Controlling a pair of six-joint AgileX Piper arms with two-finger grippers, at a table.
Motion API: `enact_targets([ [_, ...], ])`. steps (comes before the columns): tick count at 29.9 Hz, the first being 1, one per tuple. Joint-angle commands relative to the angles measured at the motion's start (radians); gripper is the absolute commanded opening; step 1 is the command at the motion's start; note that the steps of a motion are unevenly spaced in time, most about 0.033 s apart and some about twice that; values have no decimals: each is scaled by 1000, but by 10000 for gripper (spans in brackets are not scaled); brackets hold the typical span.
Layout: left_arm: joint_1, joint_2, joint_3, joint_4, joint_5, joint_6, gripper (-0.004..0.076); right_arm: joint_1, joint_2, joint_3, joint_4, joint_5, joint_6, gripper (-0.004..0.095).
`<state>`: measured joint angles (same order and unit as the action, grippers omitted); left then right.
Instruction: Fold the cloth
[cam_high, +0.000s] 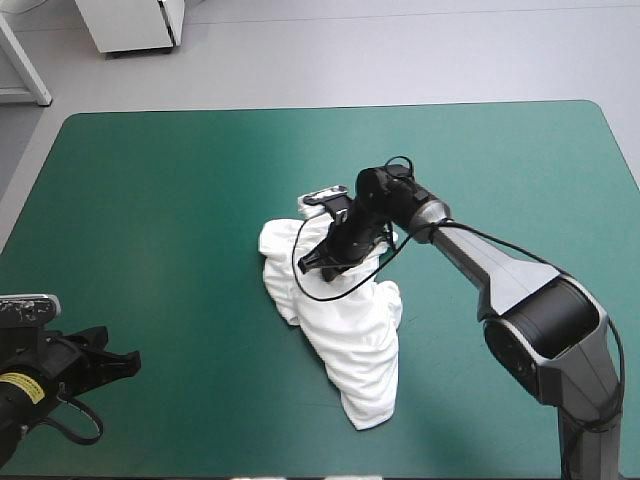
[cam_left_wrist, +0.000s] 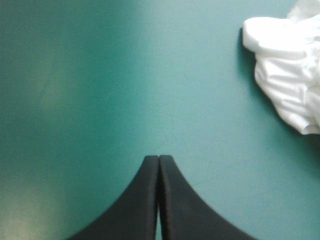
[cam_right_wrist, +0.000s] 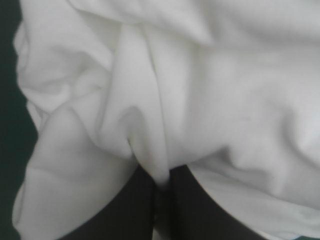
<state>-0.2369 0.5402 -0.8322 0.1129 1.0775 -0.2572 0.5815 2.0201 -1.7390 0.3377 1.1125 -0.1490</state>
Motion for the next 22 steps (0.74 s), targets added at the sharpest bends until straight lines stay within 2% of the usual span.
enact_targets([
  [1, -3, 7, -30, 5, -75, -2, -9, 87, -56, -59, 41, 6, -14, -19],
  [7, -3, 7, -30, 5, -75, -2, -9, 203, -56, -60, 56, 32, -17, -19],
  [11, -3, 7, -30, 5, -75, -2, -9, 221, -56, -60, 52, 22, -20, -17],
  [13, -3, 7, -30, 5, -75, -2, -9, 221, -56, -60, 52, 24, -20, 23],
  [15, -3, 7, -30, 5, -75, -2, -9, 217, -57, -63, 54, 33, -20, 134],
  [19, -3, 7, -30, 5, -75, -2, -9, 215, -68, -63, 68, 43, 6, 556],
  [21, -3, 7, -30, 5, -75, -2, -9, 215, -77, -81, 61, 60, 31, 698],
  [22, -3, 7, -30, 5, -75, -2, -9, 215, -86, -96, 40, 82, 50, 718],
])
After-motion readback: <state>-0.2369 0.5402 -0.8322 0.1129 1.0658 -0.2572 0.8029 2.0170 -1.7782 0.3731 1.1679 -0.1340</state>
